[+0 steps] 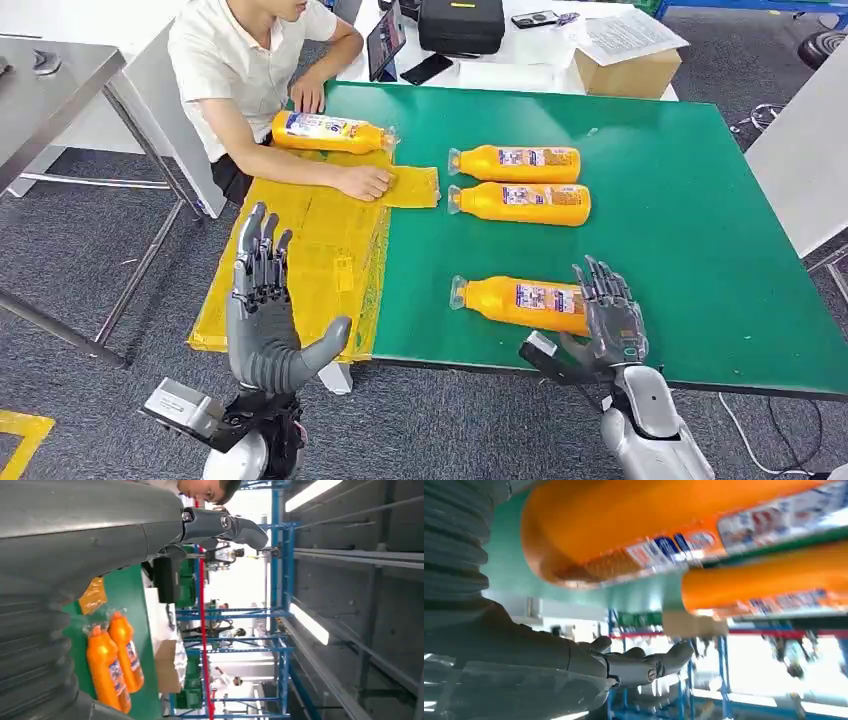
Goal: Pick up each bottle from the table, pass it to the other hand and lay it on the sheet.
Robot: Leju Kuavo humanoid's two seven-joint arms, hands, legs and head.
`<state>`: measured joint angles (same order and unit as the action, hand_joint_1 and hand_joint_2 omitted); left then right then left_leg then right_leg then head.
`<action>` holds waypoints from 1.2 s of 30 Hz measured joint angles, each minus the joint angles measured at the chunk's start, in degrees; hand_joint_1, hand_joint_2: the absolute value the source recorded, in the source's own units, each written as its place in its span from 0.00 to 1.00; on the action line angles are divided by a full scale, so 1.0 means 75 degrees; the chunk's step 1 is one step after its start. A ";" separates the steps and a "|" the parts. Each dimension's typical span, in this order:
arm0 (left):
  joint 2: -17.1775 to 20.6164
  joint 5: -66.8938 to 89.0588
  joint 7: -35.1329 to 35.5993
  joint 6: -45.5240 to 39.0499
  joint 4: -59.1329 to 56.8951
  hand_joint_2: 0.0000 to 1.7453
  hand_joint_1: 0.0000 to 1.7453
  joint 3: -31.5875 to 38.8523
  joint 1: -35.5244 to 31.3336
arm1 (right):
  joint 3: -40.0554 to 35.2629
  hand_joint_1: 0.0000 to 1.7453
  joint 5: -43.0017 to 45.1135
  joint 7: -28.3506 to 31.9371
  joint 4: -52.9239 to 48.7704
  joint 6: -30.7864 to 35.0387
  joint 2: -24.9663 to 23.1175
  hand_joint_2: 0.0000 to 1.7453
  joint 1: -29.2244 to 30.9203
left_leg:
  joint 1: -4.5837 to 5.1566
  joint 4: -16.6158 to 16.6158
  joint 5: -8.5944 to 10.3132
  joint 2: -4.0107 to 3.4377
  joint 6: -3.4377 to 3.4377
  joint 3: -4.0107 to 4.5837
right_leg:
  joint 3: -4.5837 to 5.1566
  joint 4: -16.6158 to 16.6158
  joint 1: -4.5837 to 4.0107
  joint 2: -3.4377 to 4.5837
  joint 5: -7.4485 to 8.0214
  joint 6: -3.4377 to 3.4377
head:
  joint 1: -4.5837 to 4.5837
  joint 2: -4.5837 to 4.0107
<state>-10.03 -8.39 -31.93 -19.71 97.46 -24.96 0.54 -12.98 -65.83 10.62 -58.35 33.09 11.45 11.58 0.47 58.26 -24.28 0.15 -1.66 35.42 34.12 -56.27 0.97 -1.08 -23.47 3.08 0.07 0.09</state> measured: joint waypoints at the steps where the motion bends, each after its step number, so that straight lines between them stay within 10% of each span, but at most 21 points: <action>1: 0.0000 -0.0003 0.0047 0.0003 -0.0015 1.00 0.00 -0.0003 -0.0007 | -0.0009 0.00 0.0091 -0.0012 0.0093 -0.0155 0.0012 1.00 0.0064 | 0.0000 0.0000 0.0000 0.0000 0.0000 0.0000 | 0.0000 0.0000 0.0000 0.0000 0.0000 0.0000 | 0.0000 0.0000; 10: 0.0044 -0.0163 0.0839 0.0487 -0.0225 1.00 0.00 -0.0114 -0.0017 | -0.0219 0.00 0.0871 -0.0432 0.0606 -0.2364 0.0338 1.00 0.0505 | 0.0000 0.0001 -0.0006 -0.0021 0.0001 -0.0042 | -0.0027 0.0006 -0.0001 0.0008 -0.0001 -0.0001 | 0.0000 0.0000; 11: 0.0053 -0.0166 0.0903 0.0548 -0.0236 1.00 0.00 -0.0128 -0.0016 | -0.0254 0.09 0.0889 -0.0531 0.0606 -0.2570 0.0385 1.00 0.0537 | 0.0000 0.0001 -0.0007 -0.0021 0.0001 -0.0049 | -0.0027 0.0007 -0.0001 0.0008 -0.0001 -0.0002 | 0.0000 0.0000; 12: 0.0058 -0.0169 0.0958 0.0600 -0.0242 1.00 0.00 -0.0140 -0.0016 | -0.0300 0.99 0.0923 -0.0611 0.0606 -0.2752 0.0431 1.00 0.0589 | 0.0000 0.0000 -0.0009 -0.0020 0.0000 -0.0059 | -0.0017 0.0010 0.0000 0.0008 -0.0003 -0.0002 | 0.0000 0.0000; 28: 0.0070 -0.0344 0.1098 0.0962 -0.0370 1.00 0.00 -0.0271 -0.0065 | -0.0871 1.00 0.1305 -0.0457 0.0824 -0.3540 0.1023 1.00 0.1032 | 0.0001 0.0002 -0.0001 -0.0010 -0.0018 -0.0093 | -0.0086 0.0019 0.0001 0.0006 0.0014 0.0018 | -0.0003 0.0000; 36: 0.0073 -0.0591 0.1069 0.1140 -0.0539 1.00 0.00 -0.0356 -0.0198 | -0.0877 1.00 0.3397 0.0980 0.0752 -0.4918 0.1346 1.00 0.1039 | 0.0002 0.0002 -0.0004 -0.0017 -0.0016 -0.0097 | -0.0089 0.0020 0.0001 0.0008 0.0015 0.0018 | -0.0003 0.0000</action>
<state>-9.49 -12.83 -23.91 -11.17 93.42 -27.63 -0.95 -19.56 -40.35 17.97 -52.72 -3.80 21.55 19.37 0.48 58.27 -24.31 0.02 -1.78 34.69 33.45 -56.12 0.98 -1.02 -23.36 3.21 0.04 0.09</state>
